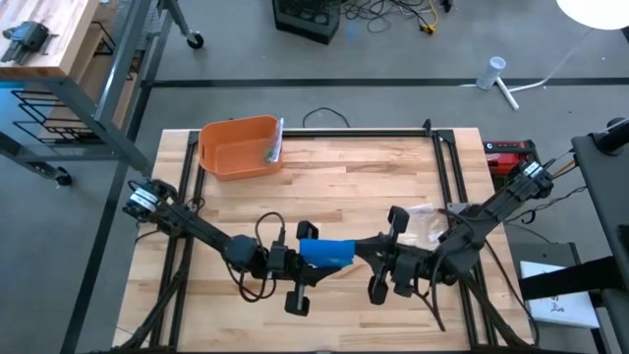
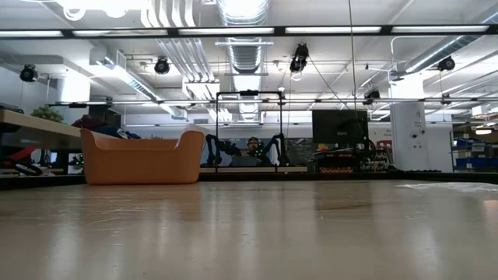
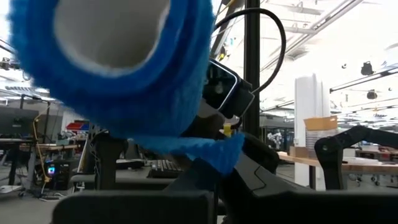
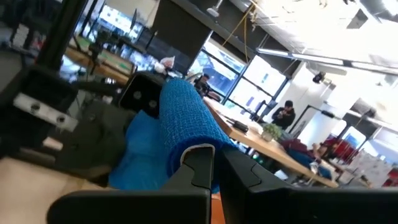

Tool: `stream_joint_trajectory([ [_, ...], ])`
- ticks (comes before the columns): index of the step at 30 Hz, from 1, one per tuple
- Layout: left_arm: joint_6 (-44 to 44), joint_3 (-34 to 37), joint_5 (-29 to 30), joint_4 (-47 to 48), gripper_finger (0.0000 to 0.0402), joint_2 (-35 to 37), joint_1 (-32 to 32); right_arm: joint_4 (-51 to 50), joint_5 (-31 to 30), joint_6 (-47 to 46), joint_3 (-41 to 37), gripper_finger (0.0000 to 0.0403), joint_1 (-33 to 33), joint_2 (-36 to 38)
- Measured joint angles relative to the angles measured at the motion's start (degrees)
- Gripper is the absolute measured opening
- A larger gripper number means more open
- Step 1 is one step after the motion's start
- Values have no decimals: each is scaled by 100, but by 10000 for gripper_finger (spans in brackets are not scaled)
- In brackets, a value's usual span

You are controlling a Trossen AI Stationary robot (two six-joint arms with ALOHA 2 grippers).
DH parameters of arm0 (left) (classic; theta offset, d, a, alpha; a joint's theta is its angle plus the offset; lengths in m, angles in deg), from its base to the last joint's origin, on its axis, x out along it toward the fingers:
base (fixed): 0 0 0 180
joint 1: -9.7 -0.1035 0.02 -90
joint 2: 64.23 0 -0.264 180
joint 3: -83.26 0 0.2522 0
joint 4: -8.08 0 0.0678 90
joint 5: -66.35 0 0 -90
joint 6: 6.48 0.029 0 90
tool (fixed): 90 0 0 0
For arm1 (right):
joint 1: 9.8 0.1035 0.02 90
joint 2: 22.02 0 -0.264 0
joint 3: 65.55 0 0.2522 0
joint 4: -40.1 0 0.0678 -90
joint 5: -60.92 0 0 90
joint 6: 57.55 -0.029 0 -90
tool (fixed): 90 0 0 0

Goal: Roll bandage
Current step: Roll the blue bandage

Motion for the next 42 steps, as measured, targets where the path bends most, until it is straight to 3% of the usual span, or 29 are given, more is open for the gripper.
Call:
stream_joint_trajectory([
  [11,-24,12,14,71,0,1,38,-82,-135,-185,0,2,156,254],
  [33,-90,29,-17,7,1,233,49,-437,-149,-238,7,2,136,35],
  [42,414,29,12,156,63,243,46,-654,-596,-598,9,2,136,35],
])
